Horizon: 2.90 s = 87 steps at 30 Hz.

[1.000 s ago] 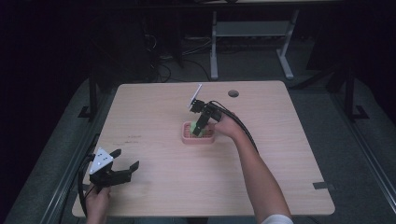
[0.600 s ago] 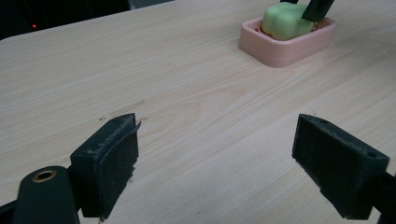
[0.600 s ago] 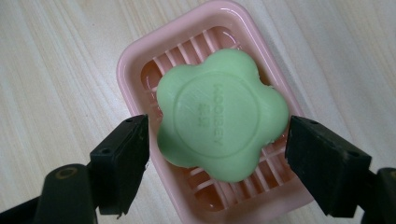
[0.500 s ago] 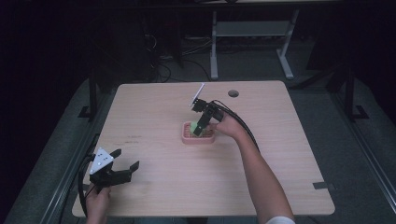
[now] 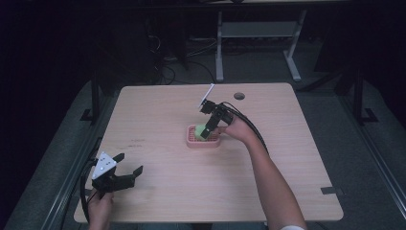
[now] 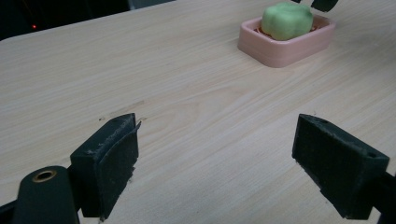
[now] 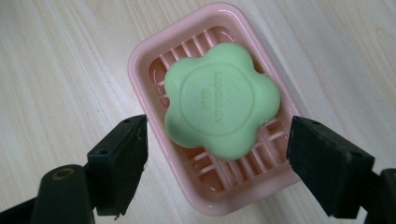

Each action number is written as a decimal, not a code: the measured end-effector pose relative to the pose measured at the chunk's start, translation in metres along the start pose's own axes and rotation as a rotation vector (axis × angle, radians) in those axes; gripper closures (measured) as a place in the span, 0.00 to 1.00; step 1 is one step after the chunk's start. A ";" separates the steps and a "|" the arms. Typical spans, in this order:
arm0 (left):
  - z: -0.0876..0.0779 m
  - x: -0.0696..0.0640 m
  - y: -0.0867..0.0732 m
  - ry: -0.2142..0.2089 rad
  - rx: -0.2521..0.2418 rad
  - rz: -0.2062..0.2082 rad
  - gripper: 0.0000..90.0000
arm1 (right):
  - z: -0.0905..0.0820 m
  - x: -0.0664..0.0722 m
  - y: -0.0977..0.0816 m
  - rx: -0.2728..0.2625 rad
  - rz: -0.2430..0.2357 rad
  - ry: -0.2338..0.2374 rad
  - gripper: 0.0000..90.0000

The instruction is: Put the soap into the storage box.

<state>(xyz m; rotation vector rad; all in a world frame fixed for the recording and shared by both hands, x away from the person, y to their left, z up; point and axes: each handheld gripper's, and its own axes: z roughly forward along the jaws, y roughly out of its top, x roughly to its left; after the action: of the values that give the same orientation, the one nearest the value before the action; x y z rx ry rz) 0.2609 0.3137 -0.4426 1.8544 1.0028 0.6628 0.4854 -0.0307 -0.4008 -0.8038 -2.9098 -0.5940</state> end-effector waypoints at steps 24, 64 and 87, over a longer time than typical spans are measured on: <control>0.000 -0.001 0.000 0.000 0.005 0.003 0.16 | -0.009 -0.001 -0.016 -0.014 0.012 0.001 0.22; 0.001 -0.002 0.000 0.000 0.008 0.005 0.16 | -0.029 -0.003 -0.080 -0.043 0.073 0.002 0.22; 0.002 -0.003 0.000 -0.002 0.016 0.011 0.16 | -0.031 -0.001 -0.119 -0.076 0.102 0.002 0.22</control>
<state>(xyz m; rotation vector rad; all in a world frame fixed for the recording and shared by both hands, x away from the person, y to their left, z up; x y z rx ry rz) 0.2605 0.3107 -0.4438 1.8757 1.0001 0.6611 0.4243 -0.1369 -0.4141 -0.9536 -2.8389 -0.6982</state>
